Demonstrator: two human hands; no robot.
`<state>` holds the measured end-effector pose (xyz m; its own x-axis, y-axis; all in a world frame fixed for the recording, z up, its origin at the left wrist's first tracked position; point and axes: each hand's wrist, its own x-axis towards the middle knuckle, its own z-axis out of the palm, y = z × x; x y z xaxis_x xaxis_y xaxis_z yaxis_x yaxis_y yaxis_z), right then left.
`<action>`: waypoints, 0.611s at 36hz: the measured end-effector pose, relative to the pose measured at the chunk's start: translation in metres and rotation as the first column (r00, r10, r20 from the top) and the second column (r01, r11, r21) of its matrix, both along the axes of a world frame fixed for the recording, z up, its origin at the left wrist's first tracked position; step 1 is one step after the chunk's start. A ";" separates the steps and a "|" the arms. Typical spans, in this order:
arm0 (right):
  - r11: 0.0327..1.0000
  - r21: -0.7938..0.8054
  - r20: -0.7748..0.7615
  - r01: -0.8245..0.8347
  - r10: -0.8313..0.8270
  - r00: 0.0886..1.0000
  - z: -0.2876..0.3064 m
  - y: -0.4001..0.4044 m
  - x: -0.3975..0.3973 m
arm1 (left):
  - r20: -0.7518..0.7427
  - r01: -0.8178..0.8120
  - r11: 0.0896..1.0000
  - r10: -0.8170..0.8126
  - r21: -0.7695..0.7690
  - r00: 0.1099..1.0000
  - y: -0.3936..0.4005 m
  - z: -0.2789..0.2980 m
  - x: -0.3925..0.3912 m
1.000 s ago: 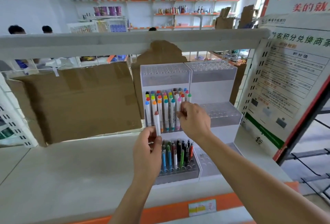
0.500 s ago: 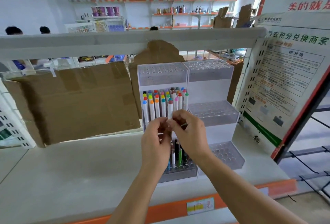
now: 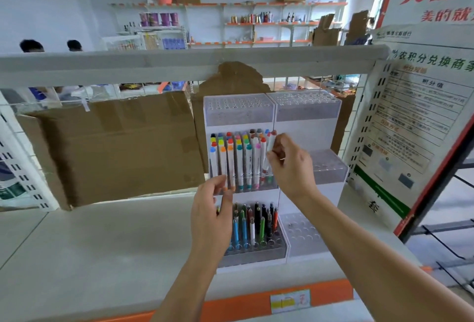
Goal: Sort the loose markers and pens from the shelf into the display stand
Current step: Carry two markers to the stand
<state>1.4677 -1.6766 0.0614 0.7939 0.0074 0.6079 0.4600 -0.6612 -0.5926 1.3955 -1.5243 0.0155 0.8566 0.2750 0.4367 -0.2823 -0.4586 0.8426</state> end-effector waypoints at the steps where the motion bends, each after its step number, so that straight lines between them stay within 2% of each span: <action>1: 1.000 -0.027 -0.021 -0.003 0.002 1.000 -0.003 0.001 0.001 | 0.005 -0.011 1.000 0.011 0.009 1.000 0.002 -0.002 0.000; 8: 0.990 -0.114 -0.058 0.077 -0.084 0.995 -0.007 0.005 0.003 | -0.019 -0.038 0.999 0.038 -0.004 0.999 0.006 -0.004 -0.002; 14: 0.988 -0.140 -0.101 0.067 -0.081 0.992 -0.004 0.003 0.004 | -0.053 -0.054 0.998 0.053 -0.015 0.997 0.005 -0.005 -0.002; 19: 0.972 -0.232 -0.127 0.041 -0.072 0.989 -0.002 0.006 0.006 | -0.058 -0.056 0.998 0.055 -0.012 0.997 0.001 -0.005 -0.003; 22: 0.977 -0.211 -0.160 0.036 -0.071 0.985 0.000 0.007 0.009 | -0.059 -0.054 0.998 0.053 -0.017 0.997 0.000 -0.006 -0.007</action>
<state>1.4767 -1.6694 0.0616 0.8863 0.0741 0.4572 0.3275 -0.7984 -0.5053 1.3888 -1.5244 0.0094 0.8645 0.3282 0.3807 -0.2080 -0.4559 0.8654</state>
